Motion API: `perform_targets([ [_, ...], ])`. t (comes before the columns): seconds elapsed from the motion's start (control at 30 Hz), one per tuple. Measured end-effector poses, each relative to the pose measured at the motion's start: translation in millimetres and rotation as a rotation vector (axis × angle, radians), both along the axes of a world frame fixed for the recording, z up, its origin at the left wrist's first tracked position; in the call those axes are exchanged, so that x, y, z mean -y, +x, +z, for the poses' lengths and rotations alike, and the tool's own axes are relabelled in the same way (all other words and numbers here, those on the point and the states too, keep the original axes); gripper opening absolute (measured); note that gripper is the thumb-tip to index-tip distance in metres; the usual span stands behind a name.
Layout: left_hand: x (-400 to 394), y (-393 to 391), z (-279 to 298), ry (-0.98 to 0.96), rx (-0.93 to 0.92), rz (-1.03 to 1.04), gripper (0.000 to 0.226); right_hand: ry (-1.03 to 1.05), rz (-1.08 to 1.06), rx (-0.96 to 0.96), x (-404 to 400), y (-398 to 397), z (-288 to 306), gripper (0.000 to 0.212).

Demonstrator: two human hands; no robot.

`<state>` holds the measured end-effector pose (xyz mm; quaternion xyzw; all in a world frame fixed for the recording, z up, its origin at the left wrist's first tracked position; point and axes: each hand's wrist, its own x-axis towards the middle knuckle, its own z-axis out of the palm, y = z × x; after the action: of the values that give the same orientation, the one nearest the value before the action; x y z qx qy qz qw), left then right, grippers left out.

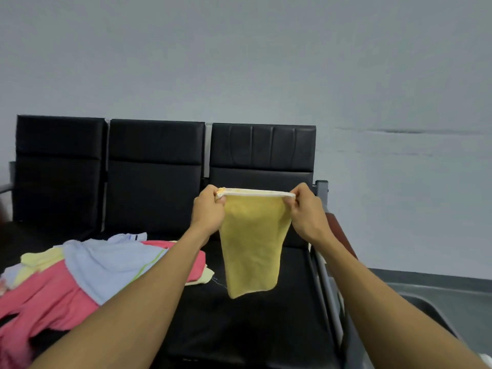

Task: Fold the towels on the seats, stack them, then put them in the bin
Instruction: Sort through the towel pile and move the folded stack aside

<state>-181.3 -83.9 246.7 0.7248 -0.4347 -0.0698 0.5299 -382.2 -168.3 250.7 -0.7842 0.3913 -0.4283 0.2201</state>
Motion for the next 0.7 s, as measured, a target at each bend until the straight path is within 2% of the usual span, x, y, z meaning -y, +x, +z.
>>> perform_targets([
  [0.2, -23, -11, 2, 0.055, 0.106, -0.101, 0.010, 0.012, -0.024, -0.001, -28, -14, 2, 0.010],
  [0.37, -20, -17, -25, 0.091, 0.116, -0.149, 0.010, 0.040, -0.038, 0.053, -29, -18, -20, 0.010],
  [0.5, -2, -14, -66, 0.155, 0.068, -0.107, 0.012, 0.101, -0.067, 0.030, -8, -14, -65, 0.009],
  [0.7, 42, 4, -164, 0.299, 0.068, -0.064, 0.022, 0.197, -0.106, -0.110, 40, -2, -166, 0.011],
])
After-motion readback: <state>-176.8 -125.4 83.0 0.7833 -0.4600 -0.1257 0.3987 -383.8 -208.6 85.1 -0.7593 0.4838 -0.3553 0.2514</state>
